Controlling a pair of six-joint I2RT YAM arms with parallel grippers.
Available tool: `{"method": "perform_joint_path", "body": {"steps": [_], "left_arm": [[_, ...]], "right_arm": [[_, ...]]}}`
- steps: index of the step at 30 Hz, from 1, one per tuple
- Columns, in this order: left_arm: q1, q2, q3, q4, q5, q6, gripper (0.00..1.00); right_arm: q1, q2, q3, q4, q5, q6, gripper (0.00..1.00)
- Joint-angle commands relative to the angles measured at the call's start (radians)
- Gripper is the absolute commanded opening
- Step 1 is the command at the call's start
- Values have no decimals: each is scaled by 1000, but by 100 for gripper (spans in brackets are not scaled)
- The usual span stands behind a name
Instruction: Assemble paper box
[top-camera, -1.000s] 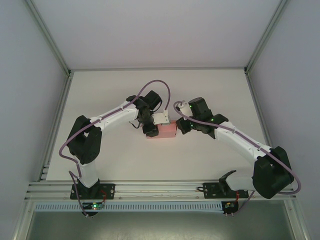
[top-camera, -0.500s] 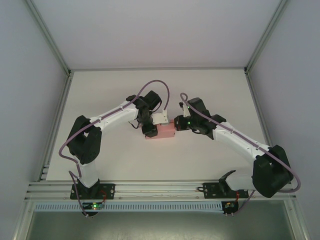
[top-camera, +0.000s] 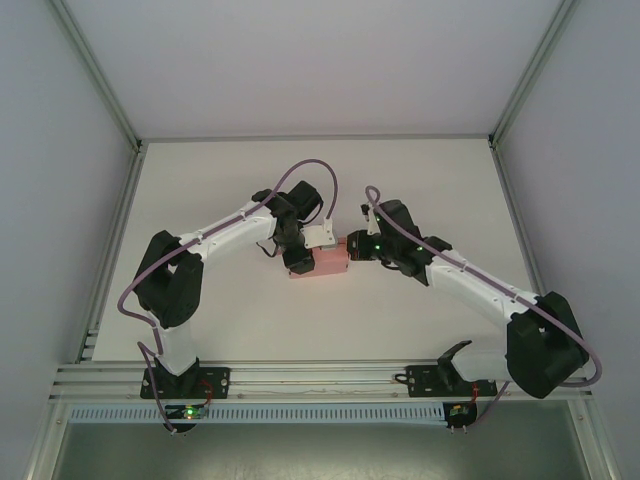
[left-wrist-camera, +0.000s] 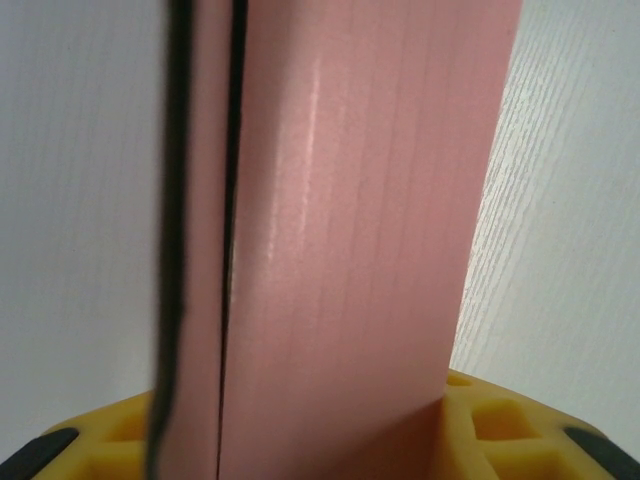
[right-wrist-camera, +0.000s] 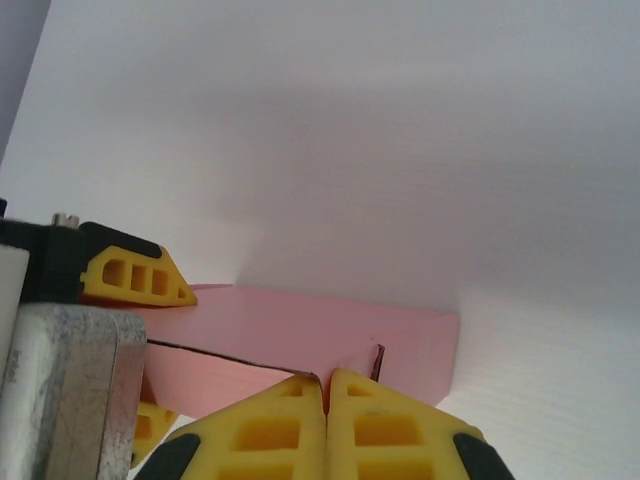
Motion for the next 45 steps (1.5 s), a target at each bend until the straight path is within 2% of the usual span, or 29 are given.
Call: {"method": "perform_joint_path", "body": {"steps": [1,5,8,13,15,19,23,24,26,27,34,38,45], "left_arm": [[-14,61,-3,33,3,11,43],[-14,64,0,34,4,9,44],[-15,63,6,42,0,0,45],[-15,39,13,65,5,-33,54],[-15,24,11,81,12,-38,64],[-15,6,10,96,16,-47,67],[-14,-2,23,102,-3,-72,76],[-15,-10,24,106,-8,-79,87],[-15,-29,24,124,-23,-100,89],[-15,-44,20,134,-29,-113,100],[-15,-165,-16,211,-124,-270,100],[-13,-256,-114,266,-156,-321,100],[-5,-390,-326,357,-370,-524,100]], "right_arm": [[49,-27,-61,46,48,-177,0],[57,-57,-116,96,121,-295,0],[65,-75,-153,160,168,-322,0],[93,-77,-134,145,237,-301,0],[106,-77,-122,139,255,-285,0],[146,-65,-97,114,348,-264,0],[162,-43,-66,74,384,-236,0],[162,-37,-55,58,388,-227,0],[163,-25,-30,25,410,-203,0],[162,-20,-20,13,416,-193,0],[162,36,68,-83,433,-108,0],[160,102,127,-128,444,-87,0],[155,163,151,-140,449,-94,0]]}}
